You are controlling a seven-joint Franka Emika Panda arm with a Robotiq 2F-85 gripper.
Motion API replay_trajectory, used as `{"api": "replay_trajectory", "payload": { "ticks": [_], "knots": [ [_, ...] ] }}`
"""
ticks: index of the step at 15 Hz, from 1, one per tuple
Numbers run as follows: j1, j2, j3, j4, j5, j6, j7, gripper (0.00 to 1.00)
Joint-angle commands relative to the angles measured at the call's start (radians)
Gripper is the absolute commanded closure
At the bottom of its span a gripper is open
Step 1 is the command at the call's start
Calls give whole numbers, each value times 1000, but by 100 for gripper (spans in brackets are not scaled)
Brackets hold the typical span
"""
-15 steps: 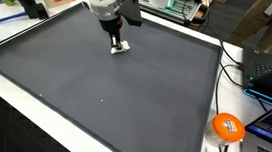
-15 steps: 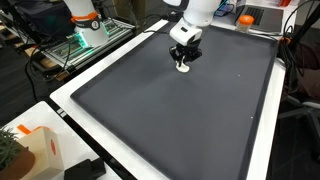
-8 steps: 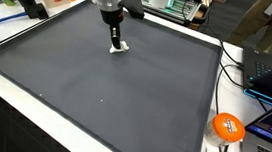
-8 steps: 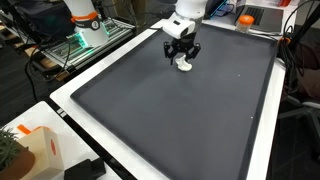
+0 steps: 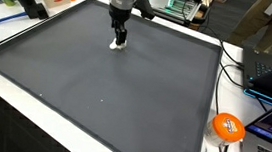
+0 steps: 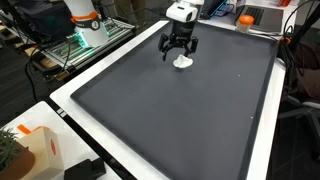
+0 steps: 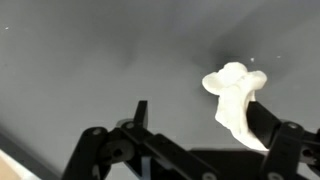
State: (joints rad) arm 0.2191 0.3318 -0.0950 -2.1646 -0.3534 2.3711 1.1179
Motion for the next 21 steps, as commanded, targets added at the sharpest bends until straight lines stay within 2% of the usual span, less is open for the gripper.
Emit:
{"api": "replay_trajectory", "payload": {
  "ticks": [1,5,8,10,13,16,18,20,21],
  "knots": [
    [49,-3,-16,-12,-181,-71,99,1],
    [13,55,59,-2,-103,-5,13,0],
    [-2,75,77,-13,-48,70,-25,0],
    [-20,33,81,-47,9,143,-62,0],
    [-35,-89,75,-118,61,179,-122,0],
    [-45,-211,84,-182,47,268,-237,0],
    [-52,-232,95,-139,67,248,-311,0],
    [-56,-240,112,-46,90,139,-395,0],
    [-55,-241,120,12,104,40,-438,0]
  ]
}}
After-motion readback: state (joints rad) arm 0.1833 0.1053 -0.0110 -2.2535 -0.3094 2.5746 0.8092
